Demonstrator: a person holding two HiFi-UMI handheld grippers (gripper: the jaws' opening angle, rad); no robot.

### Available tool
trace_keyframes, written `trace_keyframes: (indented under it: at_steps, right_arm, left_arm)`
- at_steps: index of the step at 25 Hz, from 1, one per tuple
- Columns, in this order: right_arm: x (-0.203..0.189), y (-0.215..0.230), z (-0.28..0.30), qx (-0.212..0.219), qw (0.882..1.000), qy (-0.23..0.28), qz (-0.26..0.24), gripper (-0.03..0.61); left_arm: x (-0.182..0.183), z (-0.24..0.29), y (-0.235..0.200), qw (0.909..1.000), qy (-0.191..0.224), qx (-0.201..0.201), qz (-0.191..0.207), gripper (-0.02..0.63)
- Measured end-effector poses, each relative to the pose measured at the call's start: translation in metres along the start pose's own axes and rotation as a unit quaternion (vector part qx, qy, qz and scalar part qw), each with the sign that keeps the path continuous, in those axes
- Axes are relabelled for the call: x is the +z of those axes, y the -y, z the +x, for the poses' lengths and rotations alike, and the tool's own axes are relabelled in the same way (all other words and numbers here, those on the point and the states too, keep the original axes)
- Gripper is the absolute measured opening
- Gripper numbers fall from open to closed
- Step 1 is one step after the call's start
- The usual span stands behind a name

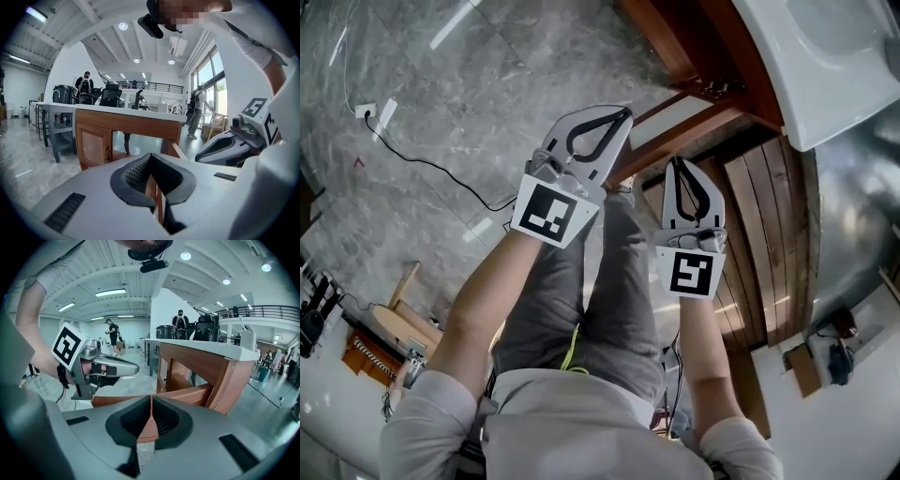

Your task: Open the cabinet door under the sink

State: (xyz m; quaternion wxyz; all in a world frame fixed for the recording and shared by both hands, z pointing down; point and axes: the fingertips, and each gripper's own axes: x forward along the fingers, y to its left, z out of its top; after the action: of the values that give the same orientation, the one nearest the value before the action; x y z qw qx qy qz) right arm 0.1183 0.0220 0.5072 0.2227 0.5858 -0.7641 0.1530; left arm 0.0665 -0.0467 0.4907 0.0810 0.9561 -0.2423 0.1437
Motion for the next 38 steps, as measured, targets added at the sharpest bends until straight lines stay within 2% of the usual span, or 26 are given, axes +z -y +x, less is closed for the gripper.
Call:
trace_keyframes:
  at_steps: [8,13,18,27,33,38]
  right_arm:
    - [0.063,0.009,-0.010,-0.004,1.000,0.021,-0.015,0.041]
    - [0.108,0.005,-0.017,0.000,0.999,0.046,-0.008,0.041]
    - [0.156,0.004,-0.030,0.005,0.997,0.074,-0.007,0.040]
    - [0.250,0.016,-0.076,0.003,0.993,0.120,-0.011,0.040]
    - [0.286,0.034,-0.101,-0.014,0.993,0.116,-0.014,0.040]
    - [0.323,0.045,-0.131,-0.017,0.990,0.139,-0.002,0.040]
  left_arm:
    - [0.055,-0.015,-0.002,0.9999,0.014,0.006,-0.004,0.014]
    - [0.099,-0.033,-0.014,0.9989,0.027,0.036,-0.011,0.014]
    - [0.146,-0.052,-0.021,0.9978,0.041,0.052,0.007,0.014]
    - [0.249,-0.086,-0.018,0.9935,0.085,0.076,0.004,0.014]
    - [0.302,-0.101,-0.013,0.9902,0.112,0.083,0.001,0.014]
    - [0.345,-0.119,-0.005,0.9871,0.133,0.088,-0.007,0.014]
